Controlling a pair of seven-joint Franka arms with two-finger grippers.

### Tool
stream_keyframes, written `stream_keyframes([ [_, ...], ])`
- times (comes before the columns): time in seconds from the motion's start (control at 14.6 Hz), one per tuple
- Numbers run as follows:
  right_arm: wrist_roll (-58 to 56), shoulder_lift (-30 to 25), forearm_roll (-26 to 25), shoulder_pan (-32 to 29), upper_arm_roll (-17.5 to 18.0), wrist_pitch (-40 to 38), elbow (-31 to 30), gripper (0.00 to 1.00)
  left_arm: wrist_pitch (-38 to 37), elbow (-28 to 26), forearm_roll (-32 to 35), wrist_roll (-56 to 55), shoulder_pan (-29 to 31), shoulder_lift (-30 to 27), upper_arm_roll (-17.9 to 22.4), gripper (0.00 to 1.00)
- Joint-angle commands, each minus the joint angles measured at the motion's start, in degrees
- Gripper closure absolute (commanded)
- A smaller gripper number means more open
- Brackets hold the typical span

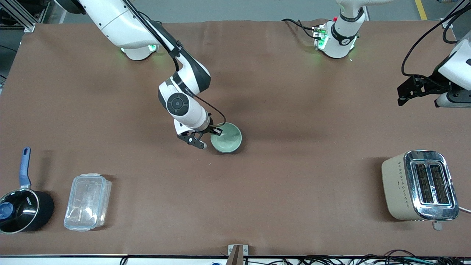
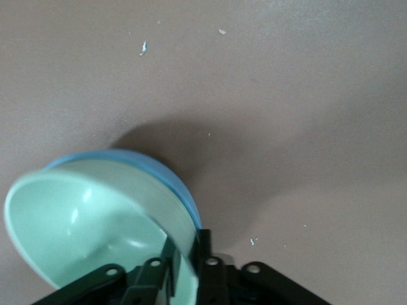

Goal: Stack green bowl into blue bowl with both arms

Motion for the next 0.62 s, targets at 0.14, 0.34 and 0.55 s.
stream_keyframes([
  [0.14,1.00,-5.66,-0.86,-0.61,0.31,-5.87,-0.39,0.00,0.59,0.05,-1.14,-0.16,-0.35,-0.23,0.12,0.00],
  [0.34,0.83,-16.19,-5.14,-4.63,0.31,-18.60,-0.30,0.00,0.59,0.05,-1.23,-0.51,-0.44,-0.23,0.03,0.00],
  [0.55,-2.66,-25.79,-9.12,-10.96,0.31,-26.02,-0.39,0.00,0.59,0.14,-1.14,-0.60,-0.44,-0.31,0.03,0.00],
])
